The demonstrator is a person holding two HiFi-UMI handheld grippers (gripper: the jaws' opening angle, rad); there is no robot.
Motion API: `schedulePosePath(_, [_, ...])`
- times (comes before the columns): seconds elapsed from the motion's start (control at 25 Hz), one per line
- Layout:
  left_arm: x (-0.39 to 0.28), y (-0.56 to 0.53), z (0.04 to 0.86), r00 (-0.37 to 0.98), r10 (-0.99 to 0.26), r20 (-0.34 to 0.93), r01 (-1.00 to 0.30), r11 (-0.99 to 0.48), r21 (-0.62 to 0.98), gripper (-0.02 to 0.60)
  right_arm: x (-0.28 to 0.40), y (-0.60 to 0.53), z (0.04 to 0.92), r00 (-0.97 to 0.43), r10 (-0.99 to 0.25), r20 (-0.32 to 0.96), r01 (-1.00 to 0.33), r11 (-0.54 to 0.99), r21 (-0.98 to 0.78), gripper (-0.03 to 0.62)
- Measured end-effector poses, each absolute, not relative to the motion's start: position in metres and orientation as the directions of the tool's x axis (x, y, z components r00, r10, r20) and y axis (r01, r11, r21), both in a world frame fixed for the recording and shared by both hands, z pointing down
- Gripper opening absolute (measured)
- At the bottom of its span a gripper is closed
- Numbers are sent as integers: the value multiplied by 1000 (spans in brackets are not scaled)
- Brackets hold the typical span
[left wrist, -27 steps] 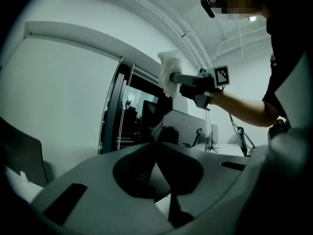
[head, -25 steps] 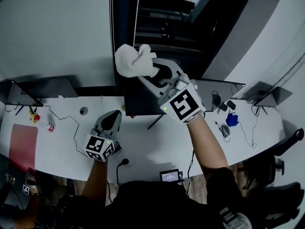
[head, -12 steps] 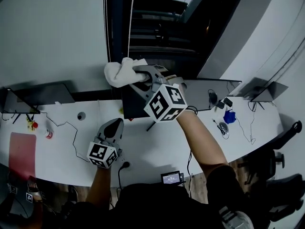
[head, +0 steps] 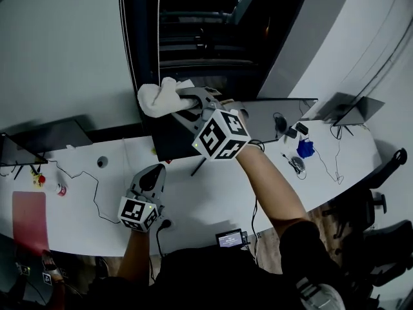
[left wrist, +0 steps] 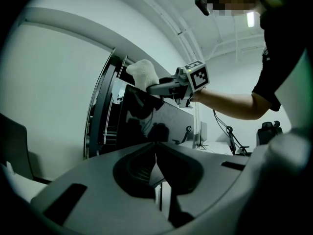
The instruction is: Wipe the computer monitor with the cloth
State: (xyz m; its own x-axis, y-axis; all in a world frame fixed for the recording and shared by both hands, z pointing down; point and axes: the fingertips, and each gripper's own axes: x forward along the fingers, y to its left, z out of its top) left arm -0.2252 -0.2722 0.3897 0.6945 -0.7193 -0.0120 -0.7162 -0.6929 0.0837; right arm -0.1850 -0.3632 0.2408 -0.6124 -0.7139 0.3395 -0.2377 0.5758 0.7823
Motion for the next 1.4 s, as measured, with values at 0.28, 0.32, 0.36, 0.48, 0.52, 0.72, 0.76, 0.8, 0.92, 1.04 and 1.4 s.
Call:
schedulePosePath(0.28, [-186,-275,390,721,-693,12,-692,-720,54,0,-134,-367,240,-592,-737,327,-281,569,773,126])
schedulePosePath(0.32, [-179,-275,390,720,-693,17,-693,-719,50,0,-127,-367,239,-594,-737,323,-287,568,771,126])
schedulePosePath(0.36, [-173,-276,390,719,-695,20,-695,-717,49,0,-120,-367,238,-597,-737,318,-290,568,771,126])
schedulePosePath(0.48, [-152,-275,390,710,-704,28,-704,-708,54,0,-99,-364,238,-606,-733,308,-290,564,774,125])
schedulePosePath(0.52, [-143,-274,389,709,-704,32,-705,-707,55,0,-92,-363,238,-610,-731,306,-288,565,773,124])
schedulePosePath(0.72, [-99,-267,389,719,-692,64,-694,-719,27,2,-55,-361,238,-623,-721,303,-292,574,765,124])
schedulePosePath(0.76, [-92,-266,388,719,-692,64,-694,-719,29,2,-48,-362,238,-625,-720,301,-294,574,764,124])
schedulePosePath(0.8, [-86,-266,388,719,-692,65,-695,-718,32,2,-41,-362,238,-626,-720,299,-297,575,763,124])
schedulePosePath(0.92, [-69,-266,386,715,-696,68,-699,-714,36,3,-19,-363,238,-628,-721,292,-308,575,758,124])
schedulePosePath(1.04, [-53,-266,385,714,-696,80,-700,-714,25,2,3,-363,238,-628,-725,282,-325,574,751,124])
schedulePosePath(1.4, [3,-264,383,732,-674,104,-677,-736,-1,2,70,-363,238,-613,-749,250,-368,552,749,124])
